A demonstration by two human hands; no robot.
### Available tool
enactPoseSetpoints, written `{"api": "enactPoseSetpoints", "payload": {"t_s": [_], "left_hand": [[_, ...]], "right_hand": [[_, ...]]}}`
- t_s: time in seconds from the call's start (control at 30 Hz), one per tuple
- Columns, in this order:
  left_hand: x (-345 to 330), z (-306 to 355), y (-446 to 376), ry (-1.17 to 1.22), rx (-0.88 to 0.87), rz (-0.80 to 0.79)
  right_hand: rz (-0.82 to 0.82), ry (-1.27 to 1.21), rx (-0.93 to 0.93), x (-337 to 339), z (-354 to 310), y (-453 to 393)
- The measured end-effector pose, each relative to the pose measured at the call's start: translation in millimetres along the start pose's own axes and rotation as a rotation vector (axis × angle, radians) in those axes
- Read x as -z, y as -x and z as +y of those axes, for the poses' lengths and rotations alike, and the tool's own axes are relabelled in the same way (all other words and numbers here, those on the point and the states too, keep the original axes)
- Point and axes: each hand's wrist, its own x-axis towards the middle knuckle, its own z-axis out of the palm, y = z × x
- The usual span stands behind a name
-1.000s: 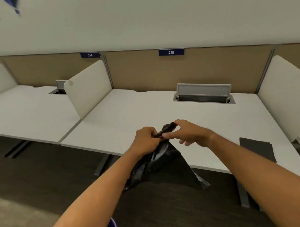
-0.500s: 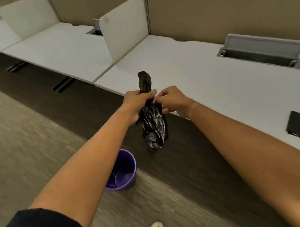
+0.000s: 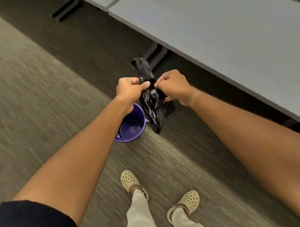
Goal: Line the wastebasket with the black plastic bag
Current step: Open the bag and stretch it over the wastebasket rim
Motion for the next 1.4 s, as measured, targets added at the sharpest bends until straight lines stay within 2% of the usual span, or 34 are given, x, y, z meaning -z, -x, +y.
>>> {"api": "enactPoseSetpoints", "payload": {"t_s": [0.1, 0.2, 0.37, 0.5, 0.67, 0.83, 1.0, 1.23, 1.33, 1.4], "left_hand": [[38.1, -32.6, -28.7, -0.295, -0.092, 0.168], [78.7, -65.2, -55.3, -0.474, -0.134, 0.253], [141.9, -111.7, -87.2, -0.471, -0.030, 0.334], [180.2, -130.1, -106.2, -0.493, 0.005, 0.422], [210.6, -146.3, -122.4, -0.664, -0.040, 0.515], [211.0, -153.5, -141.3, -0.514, 0.024, 0.608], [193.3, -172.6, -161.0, -0.514, 0.081, 0.551], [169.3, -263.5, -200.2, -0.691, 0.128, 0.501], [159.8, -309.7, -226.3, -0.700, 0.176, 0.471], [155.0, -335.5, -245.3, -0.480, 0.323, 0.507]], "right_hand": [[0.077, 0.068, -0.047, -34.3, 9.7, -28.6], [0.102, 0.148, -0.077, -70.8, 20.0, -53.0], [0.246, 0.249, -0.134, -122.5, 28.2, -84.0], [0.231, 0.403, -0.092, -148.7, 23.2, -103.6], [0.174, 0.626, 0.002, -161.3, 27.1, -117.6], [0.346, 0.483, -0.006, -172.2, 32.2, -139.8], [0.264, 0.428, -0.197, -181.5, 60.5, -167.7], [0.097, 0.494, -0.280, -202.6, 158.5, -225.0], [0.179, 0.333, -0.412, -218.6, 192.1, -259.4], [0.288, 0.113, -0.534, -229.9, 209.2, -285.7]]}}
